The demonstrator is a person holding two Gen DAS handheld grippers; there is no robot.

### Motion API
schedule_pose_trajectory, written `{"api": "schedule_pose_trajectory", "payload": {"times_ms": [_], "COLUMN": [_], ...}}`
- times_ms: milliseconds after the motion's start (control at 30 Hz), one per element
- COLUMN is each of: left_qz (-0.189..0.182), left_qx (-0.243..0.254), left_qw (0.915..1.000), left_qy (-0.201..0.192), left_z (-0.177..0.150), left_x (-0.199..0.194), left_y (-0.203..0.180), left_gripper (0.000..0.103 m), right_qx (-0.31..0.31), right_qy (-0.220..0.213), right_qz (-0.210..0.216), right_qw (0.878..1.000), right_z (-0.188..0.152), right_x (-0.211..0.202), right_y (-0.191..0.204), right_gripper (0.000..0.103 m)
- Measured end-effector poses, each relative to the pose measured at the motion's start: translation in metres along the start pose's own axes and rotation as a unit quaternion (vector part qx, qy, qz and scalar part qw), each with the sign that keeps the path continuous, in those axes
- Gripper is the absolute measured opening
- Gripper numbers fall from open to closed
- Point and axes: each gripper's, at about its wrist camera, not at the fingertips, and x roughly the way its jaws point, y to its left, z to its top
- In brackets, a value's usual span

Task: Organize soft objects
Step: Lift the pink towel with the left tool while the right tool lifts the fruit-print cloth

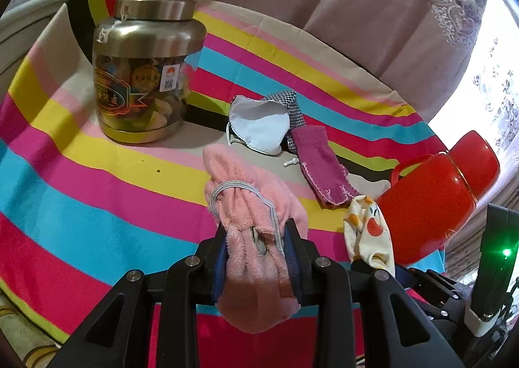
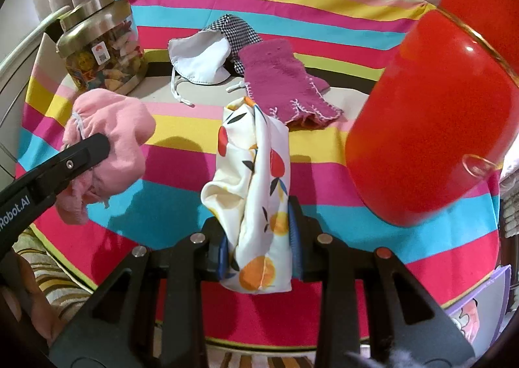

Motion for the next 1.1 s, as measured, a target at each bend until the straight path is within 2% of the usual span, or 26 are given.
{"api": "schedule_pose_trajectory", "payload": {"times_ms": [667,1100], "left_qz": [0.005,-0.021], "left_qx": [0.014,0.036], "left_qw": [0.9998,0.9991], "left_qy": [-0.009,-0.003], "left_z": [-0.028,-0.045], "left_x": [-0.043,-0.062], "left_y": [-0.021,-0.047], "left_gripper": [0.033,0.033], "right_qx": [0.007,0.033], "right_qy": [-0.031,-0.044], "right_qz": [0.009,0.011], "right_qw": [0.999,0.998], "right_z": [-0.038,-0.07], "right_x": [-0.056,-0.089], "right_y": [-0.016,-0.043], "right_gripper": [0.034,0.034]}}
